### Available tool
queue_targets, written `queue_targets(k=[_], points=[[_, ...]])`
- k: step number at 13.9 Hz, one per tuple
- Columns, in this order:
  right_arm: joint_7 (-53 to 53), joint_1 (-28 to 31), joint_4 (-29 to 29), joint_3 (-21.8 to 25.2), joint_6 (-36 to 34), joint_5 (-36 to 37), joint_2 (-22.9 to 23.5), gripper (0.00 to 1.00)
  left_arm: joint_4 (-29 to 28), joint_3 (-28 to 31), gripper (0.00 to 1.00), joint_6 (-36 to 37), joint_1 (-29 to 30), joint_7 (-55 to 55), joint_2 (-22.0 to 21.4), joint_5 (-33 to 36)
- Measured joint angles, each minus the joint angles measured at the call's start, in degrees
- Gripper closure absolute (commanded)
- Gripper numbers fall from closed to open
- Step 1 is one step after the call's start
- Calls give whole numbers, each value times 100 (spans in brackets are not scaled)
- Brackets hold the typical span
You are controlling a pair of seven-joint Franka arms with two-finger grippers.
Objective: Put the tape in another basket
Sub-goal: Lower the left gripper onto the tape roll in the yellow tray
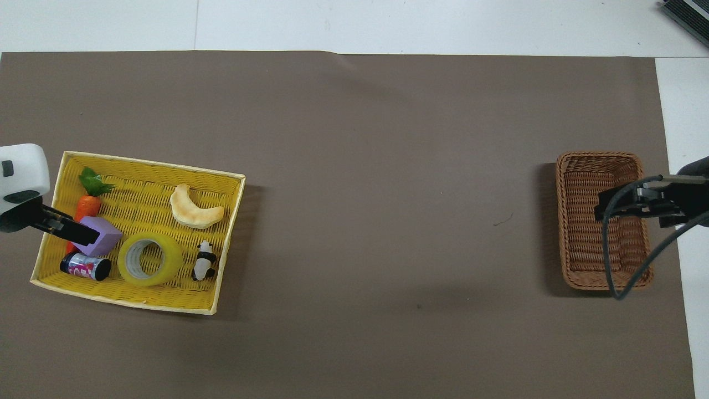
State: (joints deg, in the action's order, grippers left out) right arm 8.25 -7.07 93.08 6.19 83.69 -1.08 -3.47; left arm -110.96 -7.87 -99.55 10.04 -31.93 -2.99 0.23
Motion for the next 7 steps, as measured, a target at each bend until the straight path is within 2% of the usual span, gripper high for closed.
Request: queue_targets(k=[4, 7], points=[[0, 0, 0, 0, 0, 0, 0, 0, -665, 28, 0, -648, 34, -737, 48, -1], [0, 0, 0, 0, 0, 0, 0, 0, -872, -7, 0, -1032, 32, -1004, 423, -3]])
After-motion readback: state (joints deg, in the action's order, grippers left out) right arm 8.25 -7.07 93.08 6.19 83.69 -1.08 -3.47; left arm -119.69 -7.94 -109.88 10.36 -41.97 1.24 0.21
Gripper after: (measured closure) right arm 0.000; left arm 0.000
